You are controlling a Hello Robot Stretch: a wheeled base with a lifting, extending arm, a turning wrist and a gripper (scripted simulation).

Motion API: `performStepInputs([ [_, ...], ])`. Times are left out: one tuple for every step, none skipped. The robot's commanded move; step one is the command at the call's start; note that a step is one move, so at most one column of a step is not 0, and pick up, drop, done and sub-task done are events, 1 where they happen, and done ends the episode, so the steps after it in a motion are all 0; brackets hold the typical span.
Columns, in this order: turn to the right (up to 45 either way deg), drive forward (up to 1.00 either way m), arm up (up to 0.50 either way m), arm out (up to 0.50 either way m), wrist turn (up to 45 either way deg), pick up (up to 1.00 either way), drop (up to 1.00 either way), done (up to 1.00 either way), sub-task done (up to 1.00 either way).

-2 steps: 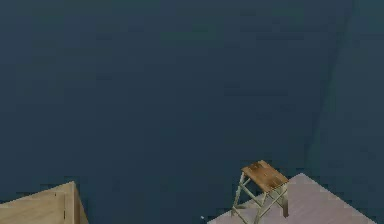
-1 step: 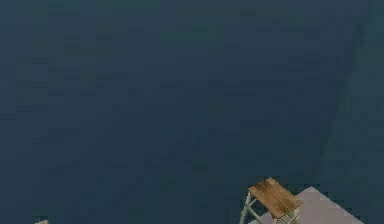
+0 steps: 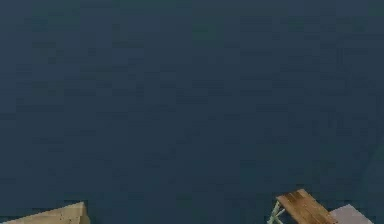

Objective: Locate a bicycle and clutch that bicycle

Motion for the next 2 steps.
performStepInputs([
  [0.0,0.05,0.0,0.0,0.0,0.0,0.0,0.0,0.0],
  [-45.0,0.0,0.0,0.0,0.0,0.0,0.0,0.0,0.0],
])
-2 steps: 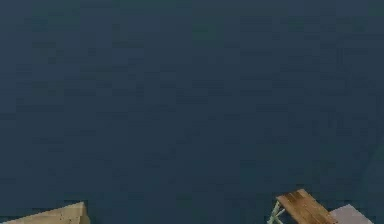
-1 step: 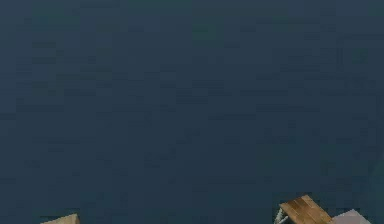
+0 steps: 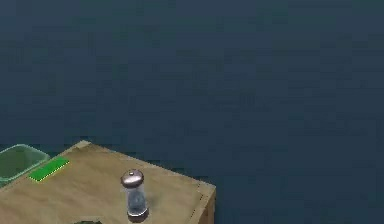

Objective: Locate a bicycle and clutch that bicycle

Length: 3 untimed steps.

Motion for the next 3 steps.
performStepInputs([
  [-30.0,0.0,0.0,0.0,0.0,0.0,0.0,0.0,0.0],
  [-3.0,0.0,0.0,0.0,0.0,0.0,0.0,0.0,0.0],
  [45.0,0.0,0.0,0.0,0.0,0.0,0.0,0.0,0.0],
])
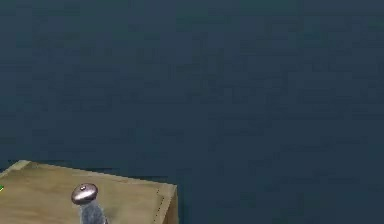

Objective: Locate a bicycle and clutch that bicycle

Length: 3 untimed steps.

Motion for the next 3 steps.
performStepInputs([
  [24.0,0.0,0.0,0.0,0.0,0.0,0.0,0.0,0.0],
  [0.0,0.15,0.0,0.0,0.0,0.0,0.0,0.0,0.0],
  [-45.0,0.0,0.0,0.0,0.0,0.0,0.0,0.0,0.0],
])
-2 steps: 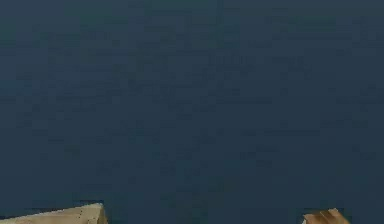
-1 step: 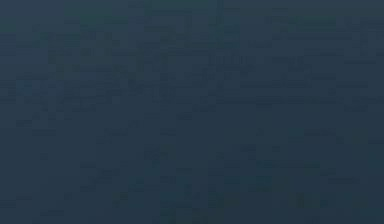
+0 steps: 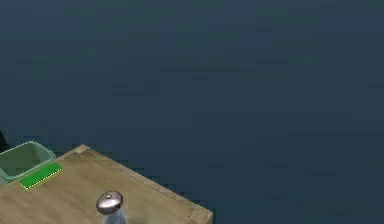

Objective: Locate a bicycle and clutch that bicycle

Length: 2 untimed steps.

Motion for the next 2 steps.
performStepInputs([
  [-18.0,0.0,0.0,0.0,0.0,0.0,0.0,0.0,0.0],
  [-3.0,0.0,0.0,0.0,0.0,0.0,0.0,0.0,0.0],
])
